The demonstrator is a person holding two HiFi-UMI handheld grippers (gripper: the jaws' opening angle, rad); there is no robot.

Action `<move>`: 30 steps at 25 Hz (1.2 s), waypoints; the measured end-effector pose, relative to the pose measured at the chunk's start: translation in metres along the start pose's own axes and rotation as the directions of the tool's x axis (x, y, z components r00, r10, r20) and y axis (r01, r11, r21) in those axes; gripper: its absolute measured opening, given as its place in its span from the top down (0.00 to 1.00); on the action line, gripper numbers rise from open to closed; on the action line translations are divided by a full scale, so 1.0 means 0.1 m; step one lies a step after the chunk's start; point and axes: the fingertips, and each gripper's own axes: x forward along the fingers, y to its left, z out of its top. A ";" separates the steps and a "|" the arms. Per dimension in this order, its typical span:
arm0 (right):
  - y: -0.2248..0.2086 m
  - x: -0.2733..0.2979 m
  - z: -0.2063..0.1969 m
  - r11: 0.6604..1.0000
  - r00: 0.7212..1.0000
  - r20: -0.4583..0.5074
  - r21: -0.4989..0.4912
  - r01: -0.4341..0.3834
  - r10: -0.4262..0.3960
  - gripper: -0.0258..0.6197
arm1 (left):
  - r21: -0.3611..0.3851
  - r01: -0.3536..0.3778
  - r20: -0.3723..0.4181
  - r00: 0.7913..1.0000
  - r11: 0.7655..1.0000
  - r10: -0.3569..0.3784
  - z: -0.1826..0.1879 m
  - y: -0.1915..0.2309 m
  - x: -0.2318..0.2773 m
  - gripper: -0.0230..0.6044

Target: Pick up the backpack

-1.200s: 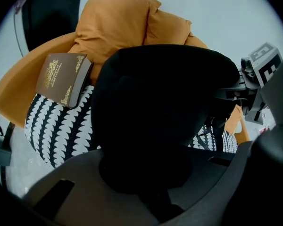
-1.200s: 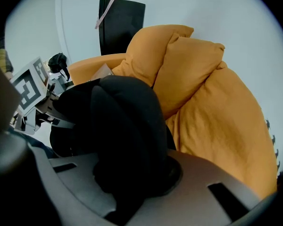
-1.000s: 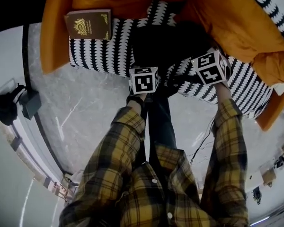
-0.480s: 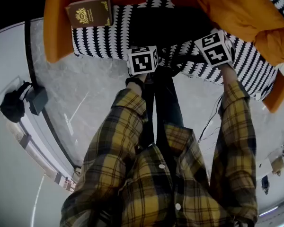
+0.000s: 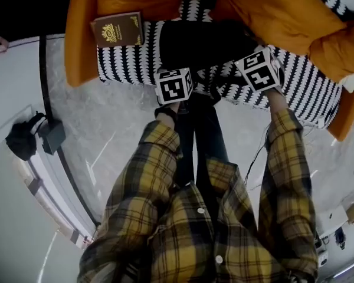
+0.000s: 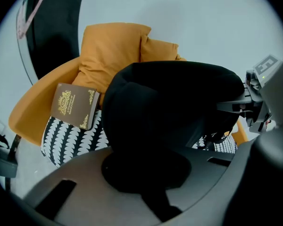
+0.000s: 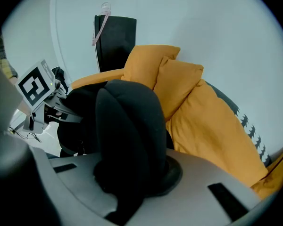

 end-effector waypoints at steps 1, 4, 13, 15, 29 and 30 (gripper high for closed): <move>0.00 -0.05 0.01 1.000 1.000 0.002 -0.002 0.005 -0.005 0.92 | 0.007 0.001 0.003 1.000 1.000 -0.001 0.01 -0.02 -0.05 0.91; -0.01 -0.22 0.09 1.000 1.000 0.018 -0.004 0.025 -0.025 0.92 | 0.020 0.006 0.024 1.000 1.000 -0.006 0.10 -0.06 -0.19 0.91; -0.09 -0.95 0.36 0.990 0.988 0.104 0.087 0.108 -0.117 0.92 | 0.076 0.033 0.123 0.991 0.997 -0.042 0.57 -0.26 -0.80 0.91; -0.10 -1.13 0.42 0.985 0.983 0.124 0.122 0.123 -0.138 0.92 | 0.081 0.045 0.143 0.988 0.996 -0.056 0.68 -0.31 -0.97 0.91; -0.31 -2.45 1.03 0.955 0.909 0.311 0.193 0.223 -0.276 0.92 | 0.135 0.165 0.309 0.930 0.977 -0.200 1.59 -0.75 -2.12 0.91; -0.28 -2.56 1.05 0.954 0.904 0.323 0.194 0.228 -0.281 0.92 | 0.137 0.172 0.317 0.925 0.975 -0.208 1.62 -0.77 -2.23 0.91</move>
